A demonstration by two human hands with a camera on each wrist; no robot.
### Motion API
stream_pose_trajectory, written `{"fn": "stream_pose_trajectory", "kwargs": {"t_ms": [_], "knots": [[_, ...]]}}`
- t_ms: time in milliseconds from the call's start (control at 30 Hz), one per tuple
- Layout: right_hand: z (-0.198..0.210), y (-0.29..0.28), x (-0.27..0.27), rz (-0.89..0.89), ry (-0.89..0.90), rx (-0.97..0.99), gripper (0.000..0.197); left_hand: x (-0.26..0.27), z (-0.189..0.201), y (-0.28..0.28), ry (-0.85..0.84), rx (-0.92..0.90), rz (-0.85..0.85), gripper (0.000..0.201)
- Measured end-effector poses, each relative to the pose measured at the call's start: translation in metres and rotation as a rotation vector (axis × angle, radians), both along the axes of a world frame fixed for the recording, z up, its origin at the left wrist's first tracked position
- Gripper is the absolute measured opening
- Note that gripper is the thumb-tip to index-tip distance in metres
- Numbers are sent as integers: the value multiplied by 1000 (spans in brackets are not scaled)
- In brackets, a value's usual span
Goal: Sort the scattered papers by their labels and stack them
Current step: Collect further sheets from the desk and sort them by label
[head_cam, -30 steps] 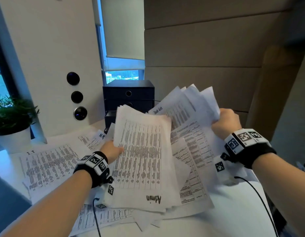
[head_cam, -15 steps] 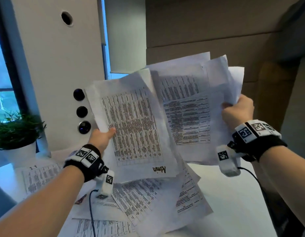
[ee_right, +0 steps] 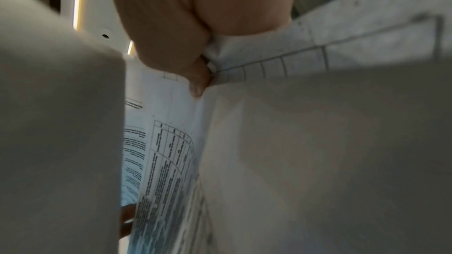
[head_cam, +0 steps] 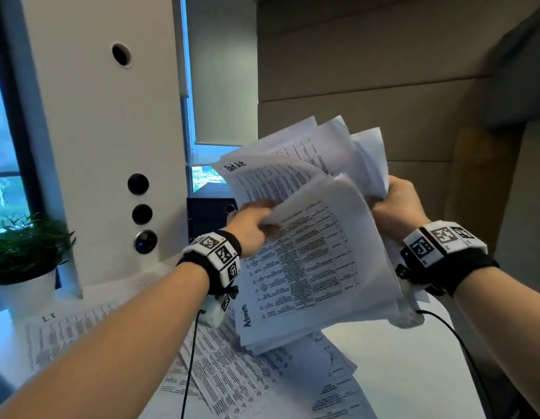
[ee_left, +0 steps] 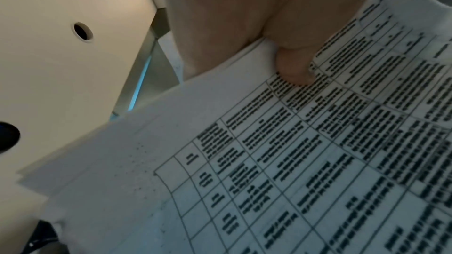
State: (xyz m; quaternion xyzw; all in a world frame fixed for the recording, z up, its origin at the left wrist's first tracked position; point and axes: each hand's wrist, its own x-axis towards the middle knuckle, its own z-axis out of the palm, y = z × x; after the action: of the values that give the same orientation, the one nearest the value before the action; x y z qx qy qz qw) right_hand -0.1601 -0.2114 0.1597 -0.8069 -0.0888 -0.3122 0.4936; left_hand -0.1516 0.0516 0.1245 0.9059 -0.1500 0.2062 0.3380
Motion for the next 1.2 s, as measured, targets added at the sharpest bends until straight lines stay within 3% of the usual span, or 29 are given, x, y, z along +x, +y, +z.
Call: {"fn": "stream_pose_trajectory", "kwargs": {"t_ms": [67,233,367,433,533,767,933,1033,1133,1200], "knots": [[-2,-3,2,44,16,0,14,4,-5,-7,37,36,-11,26],[-10,-8,4,120,53,22,17,11,-18,-17,117,-76,-30,22],[-21,-8,10,103,79,-18,28,18,-28,-23,144,-60,-20,42],[-28,-10,15,77,111,-20,30,22,-32,-27,191,-25,-25,38],[-40,-17,24,76,197,-22,25,30,-40,-31,252,10,-23,24],[-82,-40,56,97,385,64,10,58,-63,-31,333,3,18,24],[-121,-59,84,51,493,157,13,81,-87,-6,372,-167,46,25],[-144,-71,105,6,537,155,24,94,-98,11,427,-303,55,23],[-163,-77,120,5,599,174,31,106,-112,26,421,-410,139,17],[-169,-77,125,3,609,187,33,115,-121,36,399,-448,224,24]]}}
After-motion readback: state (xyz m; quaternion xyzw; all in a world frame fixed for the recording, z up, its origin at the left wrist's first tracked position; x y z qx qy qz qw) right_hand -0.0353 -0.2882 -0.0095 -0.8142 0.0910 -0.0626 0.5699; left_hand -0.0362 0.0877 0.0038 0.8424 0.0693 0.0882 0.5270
